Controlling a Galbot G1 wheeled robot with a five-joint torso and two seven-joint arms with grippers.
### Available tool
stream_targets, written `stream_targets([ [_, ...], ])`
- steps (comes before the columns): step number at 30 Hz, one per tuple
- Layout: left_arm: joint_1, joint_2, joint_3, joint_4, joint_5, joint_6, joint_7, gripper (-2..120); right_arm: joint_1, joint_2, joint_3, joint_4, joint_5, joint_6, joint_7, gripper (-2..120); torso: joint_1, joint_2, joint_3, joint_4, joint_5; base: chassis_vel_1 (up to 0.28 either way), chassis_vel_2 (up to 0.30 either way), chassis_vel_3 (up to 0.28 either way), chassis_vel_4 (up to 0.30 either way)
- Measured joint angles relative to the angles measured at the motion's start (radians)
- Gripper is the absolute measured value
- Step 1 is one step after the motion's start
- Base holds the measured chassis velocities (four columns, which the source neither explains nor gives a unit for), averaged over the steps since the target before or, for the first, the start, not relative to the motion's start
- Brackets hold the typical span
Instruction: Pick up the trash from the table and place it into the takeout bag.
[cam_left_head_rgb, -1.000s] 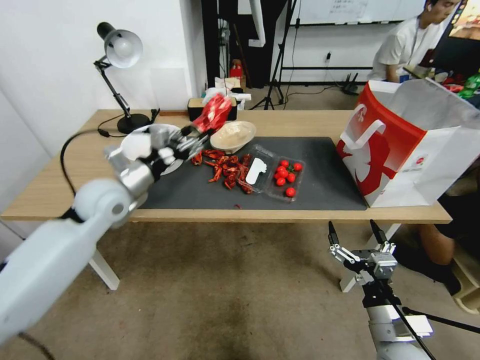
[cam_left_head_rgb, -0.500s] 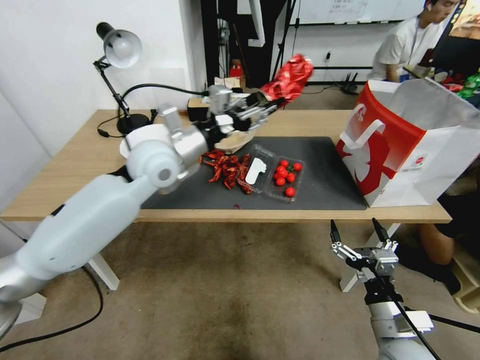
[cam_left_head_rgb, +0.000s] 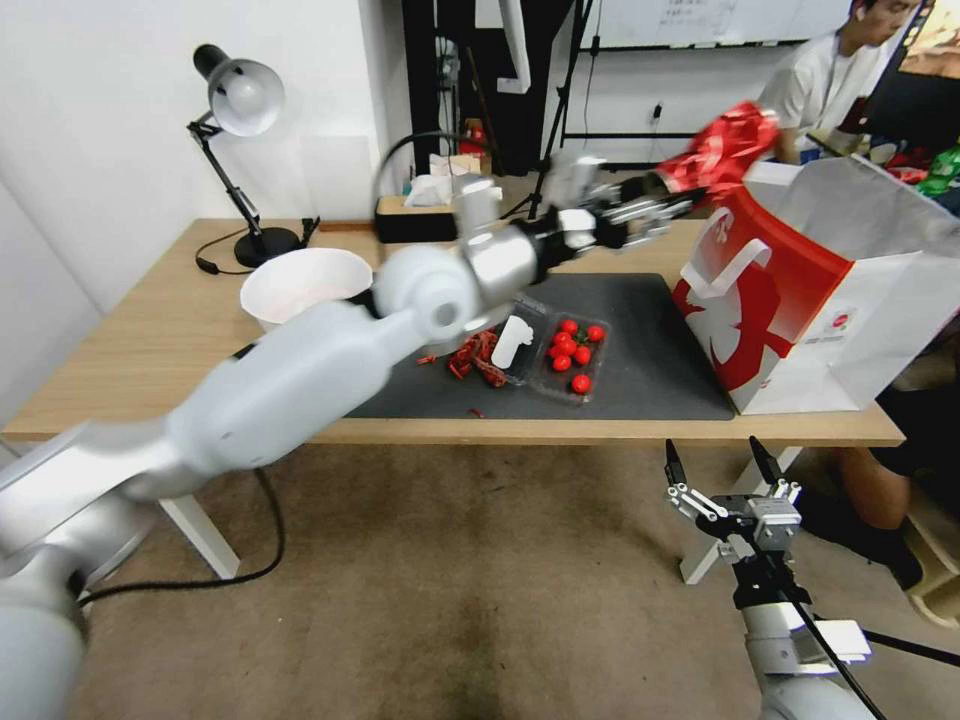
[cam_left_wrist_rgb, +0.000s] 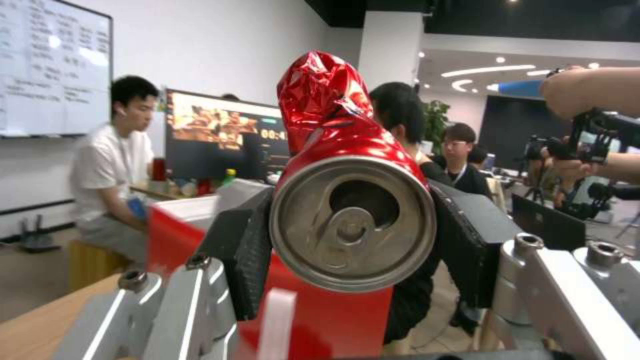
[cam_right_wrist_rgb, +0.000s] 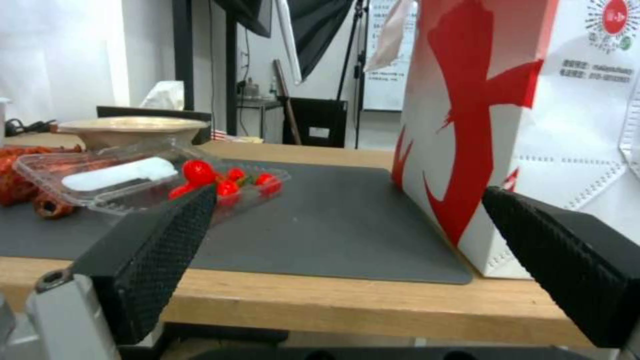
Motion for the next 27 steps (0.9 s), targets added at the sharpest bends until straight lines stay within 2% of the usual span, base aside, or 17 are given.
stream_targets([
  [3, -0.052, -0.059, 0.046, 0.065, -0.015, 0.000, -0.012, 53, 0.000, 0.001, 0.000, 0.000, -0.001, -0.001, 0.000, 100, 0.000, 0.000, 0.000, 0.0006, -0.0001, 0.000, 0.000, 0.000, 0.000],
  [7, -0.073, -0.089, 0.066, 0.098, -0.030, 0.000, -0.020, 53, 0.005, 0.001, 0.000, -0.004, -0.001, -0.001, 0.000, 100, 0.000, 0.000, 0.000, 0.0008, -0.0004, 0.000, 0.000, 0.000, 0.000],
  [10, -0.110, -0.144, 0.095, 0.162, -0.054, 0.001, -0.027, 53, 0.014, -0.001, -0.002, -0.009, -0.001, -0.002, 0.000, 100, 0.000, 0.000, 0.000, 0.0006, -0.0003, 0.000, 0.000, 0.000, 0.000],
  [11, -0.133, -0.180, 0.107, 0.204, -0.072, 0.002, -0.029, 53, 0.019, -0.001, -0.003, -0.010, 0.000, -0.004, 0.001, 100, 0.000, 0.000, 0.000, 0.0007, -0.0001, 0.000, 0.000, 0.000, 0.000],
  [13, -0.142, -0.195, 0.110, 0.221, -0.081, 0.003, -0.030, 53, 0.022, -0.001, -0.005, -0.010, 0.001, -0.006, 0.001, 100, 0.000, 0.000, 0.000, 0.0007, -0.0001, 0.000, 0.000, 0.000, 0.000],
  [15, -0.164, -0.252, 0.116, 0.277, -0.099, 0.009, -0.032, 53, 0.027, 0.000, -0.007, -0.011, 0.001, -0.008, 0.002, 100, 0.000, 0.000, 0.000, 0.0005, -0.0002, 0.000, 0.000, 0.000, 0.000],
  [16, -0.164, -0.252, 0.116, 0.277, -0.099, 0.009, -0.032, 53, 0.027, 0.000, -0.007, -0.011, 0.001, -0.008, 0.002, 100, 0.000, 0.000, 0.000, 0.0005, -0.0002, 0.000, 0.000, 0.000, 0.000],
  [20, -0.192, -0.338, 0.136, 0.362, -0.108, 0.013, -0.025, 53, 0.030, 0.002, -0.007, -0.012, 0.003, -0.010, 0.003, 100, 0.000, 0.000, 0.000, 0.0005, -0.0001, 0.000, 0.000, 0.000, 0.000],
  [22, -0.194, -0.347, 0.139, 0.371, -0.108, 0.013, -0.023, 53, 0.031, 0.002, -0.007, -0.013, 0.004, -0.010, 0.003, 100, 0.000, 0.000, 0.000, 0.0004, -0.0001, 0.000, 0.000, 0.000, 0.000],
  [24, -0.203, -0.406, 0.162, 0.424, -0.107, 0.013, -0.014, 53, 0.038, 0.004, -0.007, -0.015, 0.007, -0.010, 0.003, 100, 0.000, 0.000, 0.000, 0.0002, -0.0001, 0.000, 0.000, 0.000, 0.000],
  [27, -0.206, -0.417, 0.171, 0.459, -0.106, 0.013, -0.007, 53, 0.042, 0.005, -0.008, -0.015, 0.008, -0.010, 0.003, 100, 0.000, 0.000, 0.000, 0.0000, -0.0001, 0.000, 0.000, 0.000, 0.000],
])
